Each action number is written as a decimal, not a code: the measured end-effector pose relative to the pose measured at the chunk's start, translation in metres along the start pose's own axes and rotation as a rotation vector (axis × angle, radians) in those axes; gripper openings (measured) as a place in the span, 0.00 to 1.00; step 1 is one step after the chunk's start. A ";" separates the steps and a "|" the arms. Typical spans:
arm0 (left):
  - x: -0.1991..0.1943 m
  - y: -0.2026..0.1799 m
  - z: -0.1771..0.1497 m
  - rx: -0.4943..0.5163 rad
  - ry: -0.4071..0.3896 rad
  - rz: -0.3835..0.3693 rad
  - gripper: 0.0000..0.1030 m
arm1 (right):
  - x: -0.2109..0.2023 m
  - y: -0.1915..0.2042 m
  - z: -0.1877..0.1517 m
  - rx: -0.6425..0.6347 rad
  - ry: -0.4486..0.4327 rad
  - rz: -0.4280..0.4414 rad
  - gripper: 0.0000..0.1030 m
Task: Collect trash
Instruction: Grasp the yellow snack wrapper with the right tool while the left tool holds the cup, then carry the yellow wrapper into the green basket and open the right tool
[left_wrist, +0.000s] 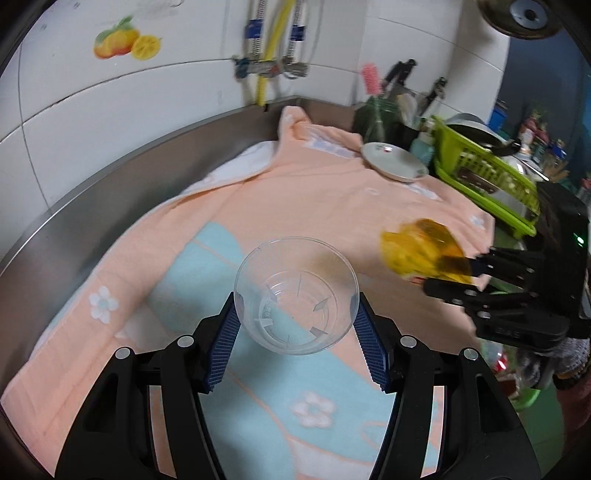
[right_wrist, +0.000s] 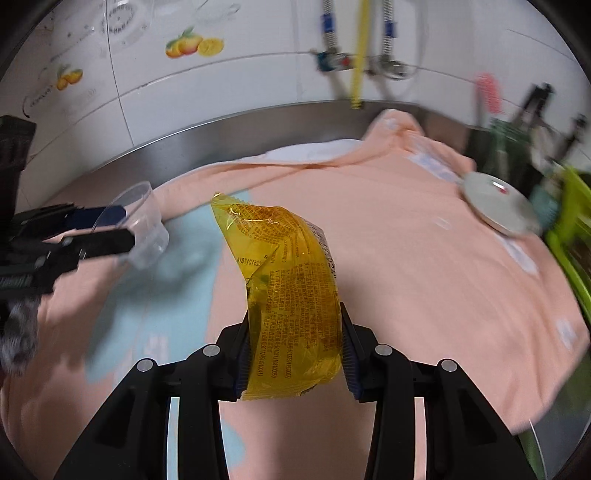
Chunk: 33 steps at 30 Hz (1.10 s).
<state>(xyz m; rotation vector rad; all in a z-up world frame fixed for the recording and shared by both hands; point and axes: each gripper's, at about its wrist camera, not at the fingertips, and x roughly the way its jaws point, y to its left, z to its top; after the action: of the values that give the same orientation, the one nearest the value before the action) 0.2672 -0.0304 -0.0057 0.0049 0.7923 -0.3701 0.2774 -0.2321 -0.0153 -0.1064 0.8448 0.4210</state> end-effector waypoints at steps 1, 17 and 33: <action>-0.003 -0.007 -0.002 0.008 -0.003 -0.012 0.58 | -0.016 -0.008 -0.012 0.016 0.000 -0.017 0.38; -0.029 -0.139 -0.032 0.141 -0.006 -0.204 0.58 | -0.135 -0.131 -0.181 0.286 0.109 -0.297 0.38; 0.009 -0.248 -0.063 0.244 0.105 -0.342 0.58 | -0.150 -0.183 -0.252 0.476 0.129 -0.347 0.61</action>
<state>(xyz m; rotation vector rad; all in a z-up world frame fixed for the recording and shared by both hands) 0.1486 -0.2566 -0.0234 0.1193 0.8491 -0.7948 0.0860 -0.5109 -0.0846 0.1617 1.0110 -0.1191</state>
